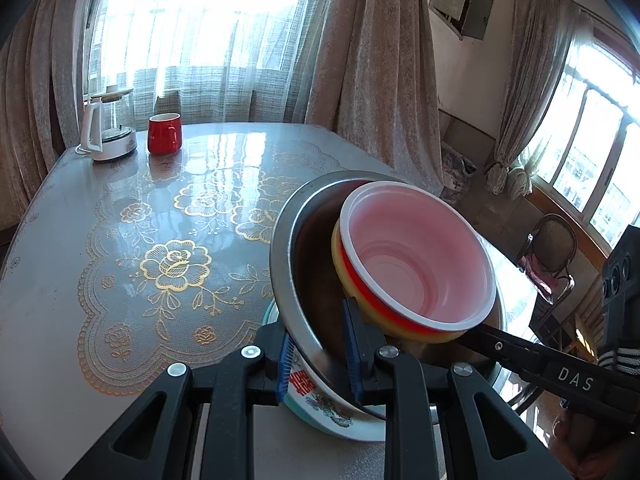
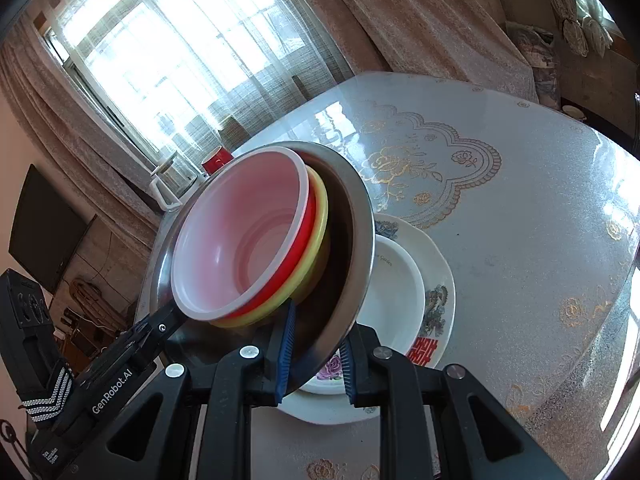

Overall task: Organize plates and bowls
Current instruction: 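Lower the steel bowl stack onto the rose-pattern bowl on the plates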

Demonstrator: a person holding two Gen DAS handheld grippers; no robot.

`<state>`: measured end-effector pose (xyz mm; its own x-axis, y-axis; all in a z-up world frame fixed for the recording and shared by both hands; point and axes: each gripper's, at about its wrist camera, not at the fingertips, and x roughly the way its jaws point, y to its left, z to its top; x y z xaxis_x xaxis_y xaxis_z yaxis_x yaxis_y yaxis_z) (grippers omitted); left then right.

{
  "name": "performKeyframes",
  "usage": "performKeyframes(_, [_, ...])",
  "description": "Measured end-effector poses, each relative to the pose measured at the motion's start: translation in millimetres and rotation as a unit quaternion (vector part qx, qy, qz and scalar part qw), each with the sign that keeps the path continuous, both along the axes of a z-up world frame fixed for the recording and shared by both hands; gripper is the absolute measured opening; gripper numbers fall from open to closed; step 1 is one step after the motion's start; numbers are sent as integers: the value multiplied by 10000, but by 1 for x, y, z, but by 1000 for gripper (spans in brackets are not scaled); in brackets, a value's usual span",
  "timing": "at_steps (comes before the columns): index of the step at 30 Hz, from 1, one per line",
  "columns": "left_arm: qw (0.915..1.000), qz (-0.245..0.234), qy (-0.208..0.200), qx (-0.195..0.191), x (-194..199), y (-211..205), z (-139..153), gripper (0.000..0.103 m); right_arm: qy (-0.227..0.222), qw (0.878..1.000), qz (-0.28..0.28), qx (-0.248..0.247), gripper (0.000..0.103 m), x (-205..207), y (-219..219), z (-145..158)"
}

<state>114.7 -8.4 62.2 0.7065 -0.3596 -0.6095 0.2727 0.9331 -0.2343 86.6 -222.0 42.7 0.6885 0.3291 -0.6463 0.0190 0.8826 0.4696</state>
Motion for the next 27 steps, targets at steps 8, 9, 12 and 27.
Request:
performKeyframes(8, [9997,-50,219,58,4,-14,-12,23,182,9997,-136,48,21,2,-11,-10])
performKeyframes(9, [9997,-49,231,70,3,-15,-13,24,196,9997,-130,39,21,2,-10,-11])
performKeyframes(12, [9996,-23,262,71,3,-15,-16,24,245,9996,-131,26,21,3,-10,-13])
performKeyframes(27, [9989,14,445,114,5,-21,-26,24,400,9991,-149,-5,21,6,-11,-23])
